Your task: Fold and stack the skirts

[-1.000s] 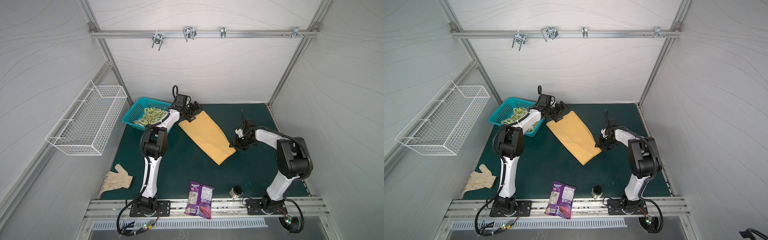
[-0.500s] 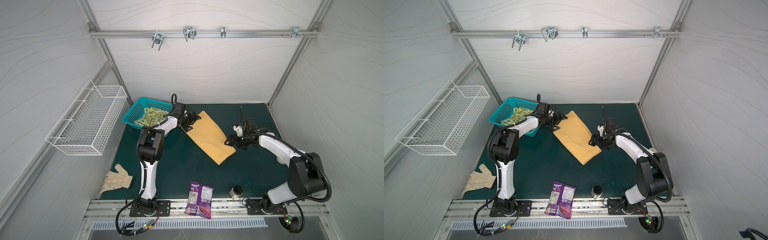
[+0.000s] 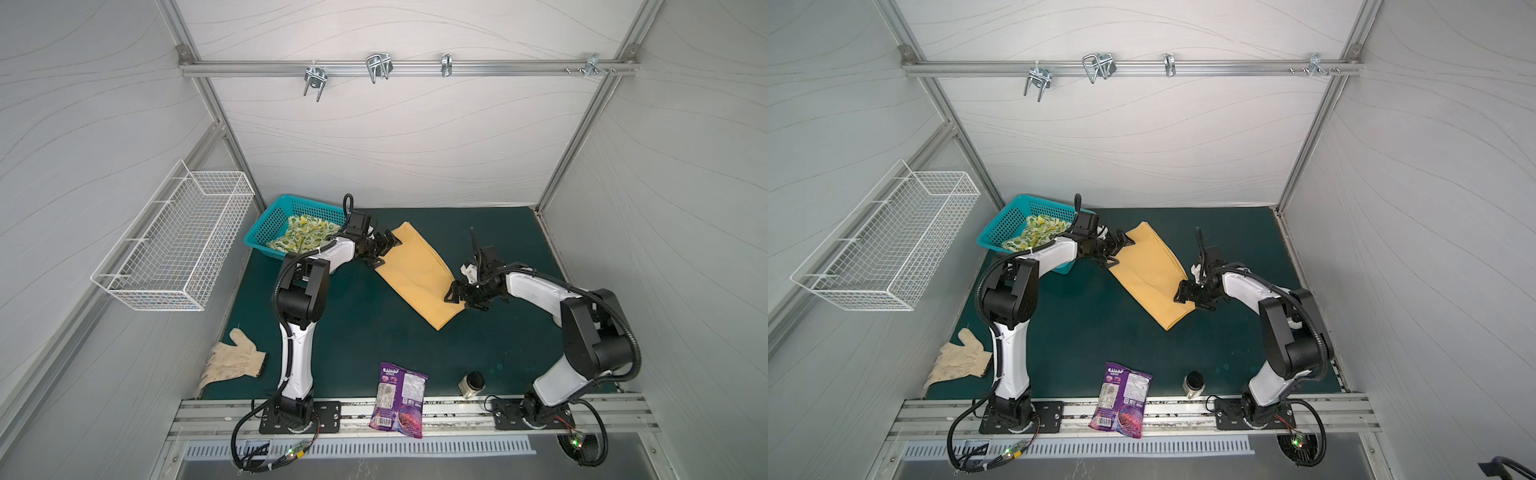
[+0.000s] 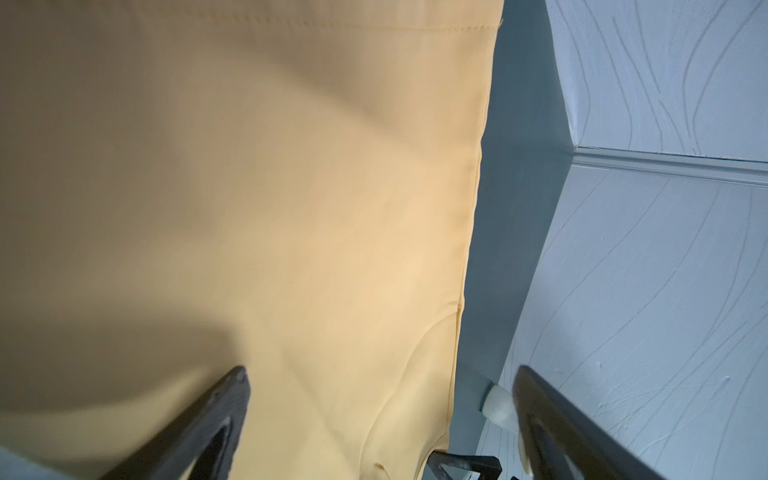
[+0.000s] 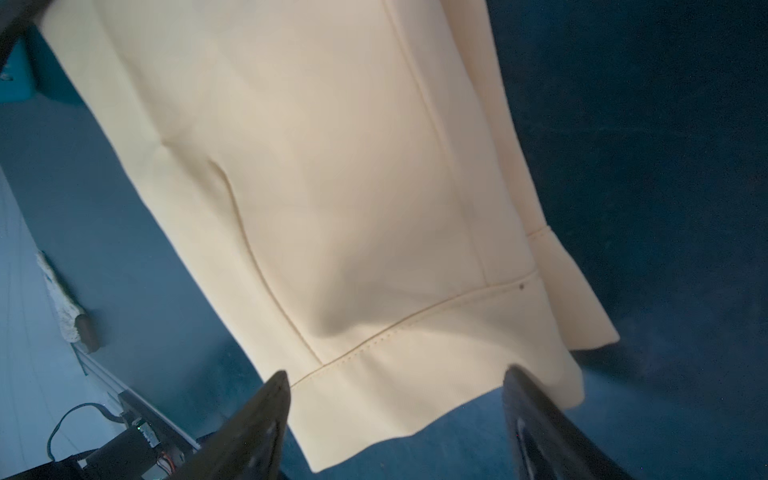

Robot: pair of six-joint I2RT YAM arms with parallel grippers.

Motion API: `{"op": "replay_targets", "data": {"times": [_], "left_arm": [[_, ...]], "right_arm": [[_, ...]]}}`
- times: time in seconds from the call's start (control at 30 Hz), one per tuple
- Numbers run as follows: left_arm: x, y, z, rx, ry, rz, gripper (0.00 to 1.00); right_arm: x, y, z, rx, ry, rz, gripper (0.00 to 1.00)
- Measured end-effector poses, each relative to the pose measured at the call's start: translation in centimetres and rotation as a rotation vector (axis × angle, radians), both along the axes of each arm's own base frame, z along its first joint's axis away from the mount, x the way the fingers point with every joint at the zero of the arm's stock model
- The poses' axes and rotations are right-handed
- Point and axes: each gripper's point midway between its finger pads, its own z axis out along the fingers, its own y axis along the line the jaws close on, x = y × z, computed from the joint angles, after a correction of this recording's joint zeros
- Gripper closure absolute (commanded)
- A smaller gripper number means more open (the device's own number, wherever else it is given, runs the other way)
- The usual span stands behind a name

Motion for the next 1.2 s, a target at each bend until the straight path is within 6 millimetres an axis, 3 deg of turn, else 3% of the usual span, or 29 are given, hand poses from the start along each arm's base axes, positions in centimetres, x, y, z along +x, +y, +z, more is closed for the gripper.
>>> {"op": "replay_targets", "data": {"times": [0.27, 0.57, 0.77, 0.93, 1.07, 1.1, 1.2], "left_arm": [[-0.8, 0.3, -1.4, 0.001, 0.005, 0.010, 0.01], [-4.1, 0.5, -1.9, -0.020, -0.016, 0.061, 0.01], [-8.1, -2.0, -2.0, -0.023, -0.047, 0.030, 0.01], [-13.6, -4.3, -1.9, -0.003, -0.062, -0.020, 0.01], [-16.7, -5.3, -1.6, 0.007, -0.069, -0.048, 0.01], [-17.1, -5.4, -1.2, 0.004, -0.076, -0.053, 0.01], [-17.3, -5.2, 0.3, -0.005, -0.105, -0.043, 0.01]], "right_arm": [[2.1, -1.4, -0.8, 0.019, 0.015, -0.059, 0.21], [6.7, -2.3, -0.5, 0.005, -0.007, -0.095, 0.21], [9.9, -2.2, -0.5, -0.032, -0.021, -0.091, 0.21], [12.2, -2.4, -0.3, -0.075, -0.040, -0.084, 0.20], [13.6, -2.6, 1.0, -0.104, -0.071, -0.078, 0.20], [14.0, -2.6, 1.6, -0.108, -0.083, -0.076, 0.04], [14.7, -2.7, 3.1, -0.113, -0.125, -0.070, 0.01]]}}
